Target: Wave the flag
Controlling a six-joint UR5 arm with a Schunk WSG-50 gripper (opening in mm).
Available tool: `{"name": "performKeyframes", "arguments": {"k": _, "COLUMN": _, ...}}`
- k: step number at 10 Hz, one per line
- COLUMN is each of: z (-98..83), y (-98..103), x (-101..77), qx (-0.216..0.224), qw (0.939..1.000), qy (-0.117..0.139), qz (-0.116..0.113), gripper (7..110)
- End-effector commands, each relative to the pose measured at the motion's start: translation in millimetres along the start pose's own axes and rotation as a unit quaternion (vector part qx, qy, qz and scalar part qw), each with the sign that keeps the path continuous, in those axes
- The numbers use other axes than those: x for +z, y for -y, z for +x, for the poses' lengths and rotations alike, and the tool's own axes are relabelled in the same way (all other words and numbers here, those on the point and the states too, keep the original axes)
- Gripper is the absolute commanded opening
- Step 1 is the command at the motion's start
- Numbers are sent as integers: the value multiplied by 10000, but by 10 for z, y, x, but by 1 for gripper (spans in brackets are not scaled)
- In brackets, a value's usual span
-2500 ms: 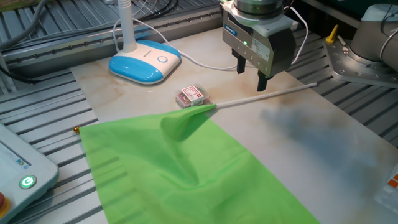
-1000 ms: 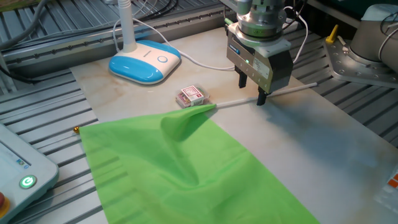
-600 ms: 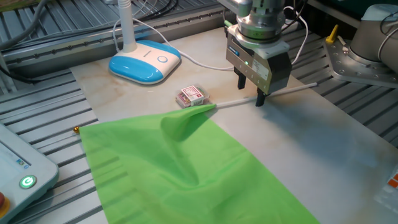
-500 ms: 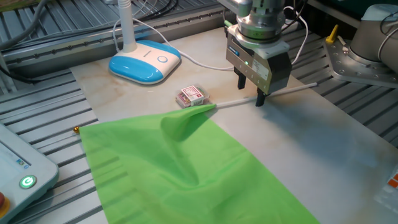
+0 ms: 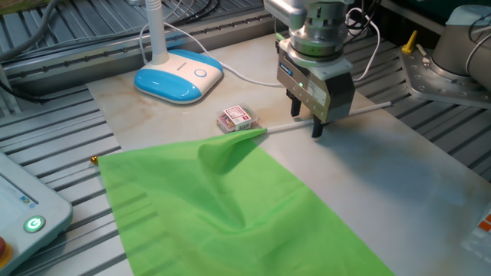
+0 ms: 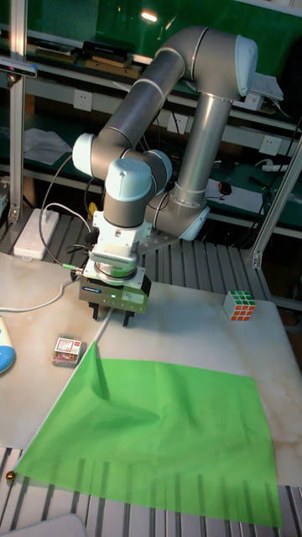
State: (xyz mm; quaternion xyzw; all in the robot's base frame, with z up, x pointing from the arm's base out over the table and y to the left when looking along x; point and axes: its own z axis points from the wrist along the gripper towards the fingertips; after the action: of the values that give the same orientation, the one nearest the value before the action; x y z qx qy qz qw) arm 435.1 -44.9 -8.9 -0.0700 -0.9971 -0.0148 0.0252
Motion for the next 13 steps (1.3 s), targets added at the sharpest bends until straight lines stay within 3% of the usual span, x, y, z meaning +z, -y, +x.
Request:
{"name": "performKeyframes", "arguments": {"k": 1, "z": -12, "y": -33, "x": 36, "qx": 485, "qw": 9988, "qy": -7, "qz": -100, "gripper": 66}}
{"name": "performKeyframes", "arguments": {"k": 8, "z": -41, "y": 62, "x": 43, "qx": 792, "qw": 9968, "qy": 56, "qz": 83, "gripper": 66}}
{"name": "performKeyframes", "arguments": {"k": 9, "z": -39, "y": 82, "x": 48, "qx": 840, "qw": 9964, "qy": 51, "qz": 123, "gripper": 44}}
{"name": "performKeyframes", "arguments": {"k": 11, "z": -35, "y": 83, "x": 55, "qx": 886, "qw": 9960, "qy": 39, "qz": 134, "gripper": 44}}
{"name": "performKeyframes", "arguments": {"k": 13, "z": -7, "y": 100, "x": 75, "qx": 1011, "qw": 9944, "qy": -4, "qz": 302, "gripper": 44}}
